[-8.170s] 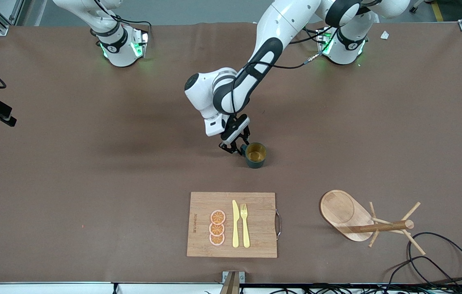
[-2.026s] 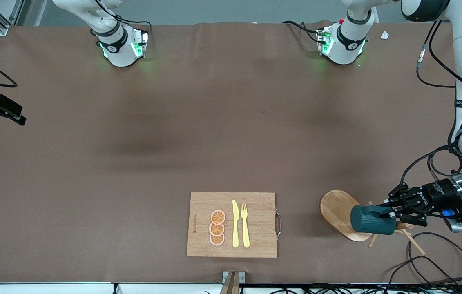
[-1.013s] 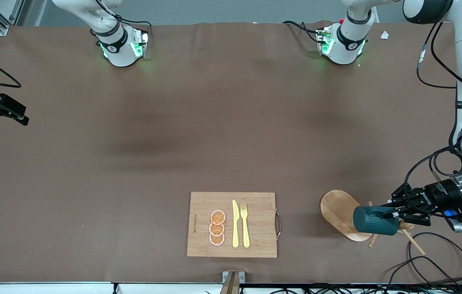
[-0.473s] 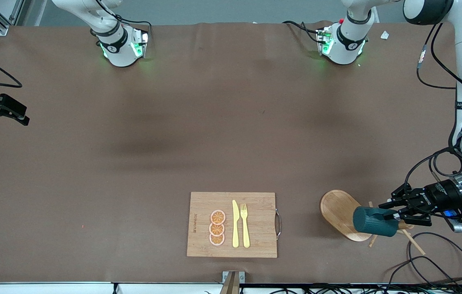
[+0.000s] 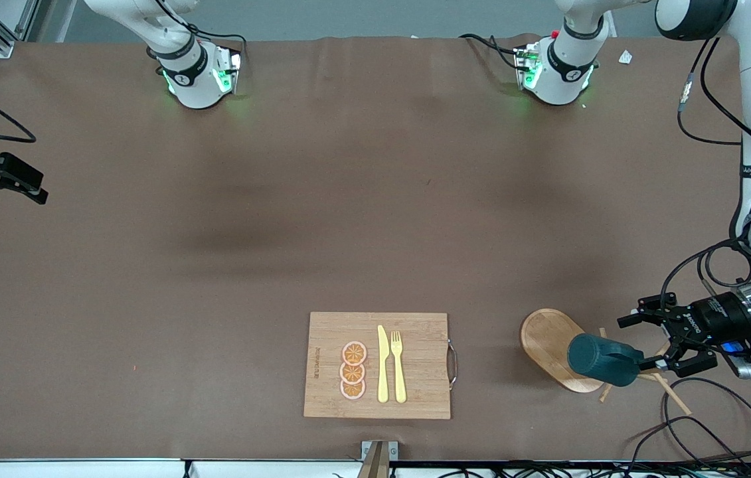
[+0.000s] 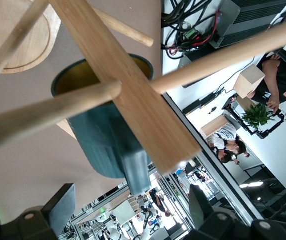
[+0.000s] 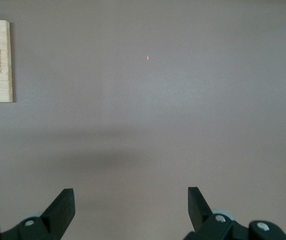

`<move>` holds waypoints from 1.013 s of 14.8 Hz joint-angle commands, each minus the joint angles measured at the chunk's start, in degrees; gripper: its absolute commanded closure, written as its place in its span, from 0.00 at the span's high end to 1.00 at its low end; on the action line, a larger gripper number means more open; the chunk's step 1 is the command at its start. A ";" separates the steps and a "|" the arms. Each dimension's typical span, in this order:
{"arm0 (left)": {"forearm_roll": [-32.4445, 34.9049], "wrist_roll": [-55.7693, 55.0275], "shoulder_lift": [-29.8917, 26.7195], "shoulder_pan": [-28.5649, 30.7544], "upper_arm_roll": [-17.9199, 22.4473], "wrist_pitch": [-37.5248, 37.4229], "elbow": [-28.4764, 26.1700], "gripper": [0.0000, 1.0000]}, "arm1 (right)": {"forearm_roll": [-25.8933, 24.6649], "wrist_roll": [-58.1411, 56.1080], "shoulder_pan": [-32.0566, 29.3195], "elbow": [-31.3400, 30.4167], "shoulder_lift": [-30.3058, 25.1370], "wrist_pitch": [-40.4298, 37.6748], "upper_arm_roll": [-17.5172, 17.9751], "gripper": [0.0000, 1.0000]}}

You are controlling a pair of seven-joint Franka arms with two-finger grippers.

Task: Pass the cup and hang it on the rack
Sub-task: 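Open the left gripper and pull it back from the mug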

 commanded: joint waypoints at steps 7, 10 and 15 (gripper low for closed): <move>16.85 -1.86 -9.40 -4.16 -0.10 -1.60 -0.22 1.00 | -1.01 1.20 0.46 -0.11 -0.61 -0.15 0.03 1.00; 25.63 -1.86 -12.56 -6.88 -0.10 -3.18 -0.22 1.00 | -1.01 1.20 0.46 -0.02 -0.61 -0.06 0.03 1.00; 42.77 -1.33 -17.66 -12.24 -0.10 -6.87 -0.22 1.00 | -1.01 1.20 0.46 -0.11 -0.61 0.11 0.03 1.00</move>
